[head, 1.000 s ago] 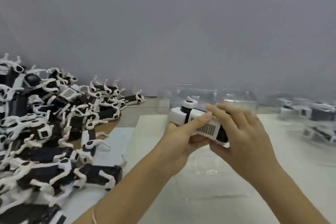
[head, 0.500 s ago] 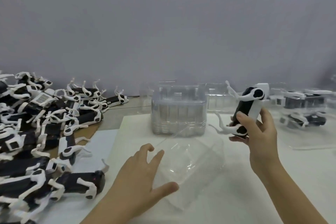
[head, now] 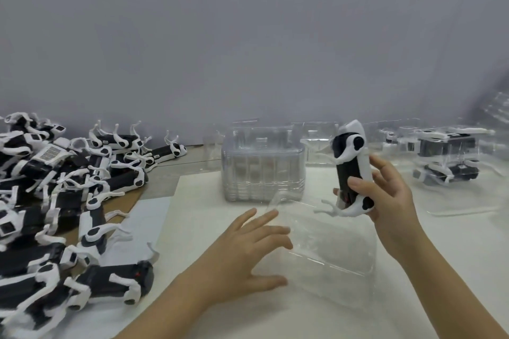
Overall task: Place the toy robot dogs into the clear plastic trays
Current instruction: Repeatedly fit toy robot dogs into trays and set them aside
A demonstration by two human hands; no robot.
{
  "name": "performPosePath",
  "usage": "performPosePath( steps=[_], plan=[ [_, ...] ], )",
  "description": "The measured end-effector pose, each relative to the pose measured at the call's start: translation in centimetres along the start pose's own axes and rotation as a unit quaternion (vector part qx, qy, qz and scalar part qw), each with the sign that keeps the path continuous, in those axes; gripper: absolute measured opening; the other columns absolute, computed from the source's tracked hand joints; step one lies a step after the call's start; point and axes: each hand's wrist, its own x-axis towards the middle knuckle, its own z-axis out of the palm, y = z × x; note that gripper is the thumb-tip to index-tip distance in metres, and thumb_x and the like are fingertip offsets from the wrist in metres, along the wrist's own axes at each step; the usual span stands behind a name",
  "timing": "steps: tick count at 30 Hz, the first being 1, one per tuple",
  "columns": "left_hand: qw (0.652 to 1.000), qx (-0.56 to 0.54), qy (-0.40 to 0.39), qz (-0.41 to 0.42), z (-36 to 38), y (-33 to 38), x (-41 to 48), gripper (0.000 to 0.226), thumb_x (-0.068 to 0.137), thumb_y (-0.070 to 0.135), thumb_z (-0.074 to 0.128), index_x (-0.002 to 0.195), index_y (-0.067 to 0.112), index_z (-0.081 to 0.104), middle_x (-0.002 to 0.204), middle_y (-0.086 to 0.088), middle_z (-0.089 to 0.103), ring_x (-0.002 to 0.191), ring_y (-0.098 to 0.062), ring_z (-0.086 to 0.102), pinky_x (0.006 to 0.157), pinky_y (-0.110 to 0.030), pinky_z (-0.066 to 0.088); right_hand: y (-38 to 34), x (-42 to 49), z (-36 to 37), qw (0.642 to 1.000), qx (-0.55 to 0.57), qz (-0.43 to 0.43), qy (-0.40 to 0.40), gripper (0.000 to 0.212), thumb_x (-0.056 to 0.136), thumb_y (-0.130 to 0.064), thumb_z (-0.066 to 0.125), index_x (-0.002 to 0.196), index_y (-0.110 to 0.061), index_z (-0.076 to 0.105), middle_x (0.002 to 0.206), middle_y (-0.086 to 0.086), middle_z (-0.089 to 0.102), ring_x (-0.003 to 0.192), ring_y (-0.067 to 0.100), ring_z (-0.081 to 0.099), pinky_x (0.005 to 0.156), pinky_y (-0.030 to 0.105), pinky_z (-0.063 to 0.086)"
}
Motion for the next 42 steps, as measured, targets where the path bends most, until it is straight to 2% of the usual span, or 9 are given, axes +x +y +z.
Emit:
performPosePath(
  steps=[4,8,12,19,26,32,35,40,42],
  plan=[
    [0.991,0.058,0.118,0.04,1.3,0.2,0.6,0.026,0.088,0.045,0.063,0.103,0.024,0.064,0.093,0.01,0.067,0.1,-0.014,0.063,0.096,-0.027,0.038,-0.1,0.3,-1.0,0.997,-0.038,0.002,-0.061,0.059,0.054,-0.033,0.081,0.111,-0.043,0.068,0.101,0.0,0.072,0.084,0.025,0.072,0.067,0.031,0.059],
    [0.979,-0.092,0.166,-0.081,1.6,-1.1,-1.1,0.077,0.066,0.068,0.074,0.133,0.044,0.045,0.14,0.022,0.046,0.131,0.002,0.04,0.107,-0.02,0.028,-1.1,1.1,-1.2,0.981,-0.118,0.04,-0.152,0.054,0.069,-0.023,0.081,0.118,-0.022,0.057,0.094,0.006,0.075,0.081,0.027,0.072,0.065,0.03,0.058],
    [0.904,-0.357,0.082,-0.219,1.6,-2.3,0.4,0.118,0.038,0.075,0.081,0.135,0.07,0.015,0.155,0.036,-0.003,0.144,0.009,0.007,0.113,-0.025,0.018,-2.6,1.8,-0.4,0.911,-0.307,0.043,-0.272,0.041,0.089,-0.023,0.067,0.117,-0.045,0.046,0.095,-0.011,0.073,0.075,0.013,0.07,0.065,0.02,0.05],
    [0.93,-0.305,0.031,-0.201,3.6,-2.0,2.8,0.072,0.06,0.069,0.067,0.125,0.065,0.036,0.15,0.045,0.004,0.138,0.021,0.0,0.119,-0.043,-0.015,-3.1,2.8,0.7,0.79,-0.498,0.081,-0.348,0.025,0.089,-0.037,0.062,0.1,-0.057,0.052,0.098,-0.016,0.064,0.071,0.001,0.064,0.066,0.017,0.044],
    [0.91,-0.328,0.049,-0.248,3.5,-1.2,0.8,0.104,0.054,0.085,0.066,0.14,0.067,0.011,0.148,0.03,0.013,0.145,-0.002,0.015,0.119,-0.051,0.019,-2.0,3.4,2.1,0.791,-0.466,0.063,-0.393,0.025,0.09,-0.03,0.065,0.101,-0.052,0.059,0.108,-0.024,0.052,0.094,-0.005,0.054,0.08,0.014,0.043],
    [0.915,-0.318,0.054,-0.24,2.8,-1.8,-1.4,0.103,0.054,0.085,0.067,0.142,0.064,0.017,0.142,0.032,0.012,0.135,0.017,0.014,0.104,-0.02,0.024,-0.7,2.8,4.3,0.8,-0.424,0.02,-0.424,0.021,0.09,-0.023,0.067,0.1,-0.042,0.064,0.109,-0.015,0.056,0.095,-0.008,0.053,0.079,0.01,0.042],
    [0.916,-0.312,0.068,-0.243,2.5,-2.3,-2.5,0.102,0.055,0.083,0.068,0.142,0.061,0.021,0.144,0.025,0.016,0.137,0.012,0.015,0.104,-0.021,0.023,-0.1,2.2,5.3,0.796,-0.426,0.012,-0.429,0.019,0.09,-0.023,0.067,0.104,-0.036,0.065,0.109,-0.013,0.057,0.091,-0.012,0.051,0.078,0.005,0.039],
    [0.914,-0.311,0.057,-0.254,2.2,-2.6,-3.1,0.104,0.053,0.085,0.068,0.142,0.061,0.021,0.146,0.025,0.014,0.138,0.011,0.014,0.107,-0.029,0.022,0.0,2.2,6.2,0.754,-0.512,-0.01,-0.412,0.029,0.088,-0.034,0.069,0.116,-0.032,0.066,0.097,-0.024,0.059,0.078,-0.009,0.054,0.066,0.008,0.038],
    [0.912,-0.311,0.057,-0.262,2.2,-2.5,-3.1,0.104,0.053,0.085,0.068,0.142,0.062,0.021,0.147,0.025,0.013,0.139,0.009,0.013,0.109,-0.032,0.021,0.1,2.3,6.5,0.673,-0.614,-0.088,-0.403,0.028,0.088,-0.042,0.067,0.115,-0.033,0.067,0.095,-0.019,0.065,0.075,-0.001,0.05,0.059,0.015,0.034]
  ],
)
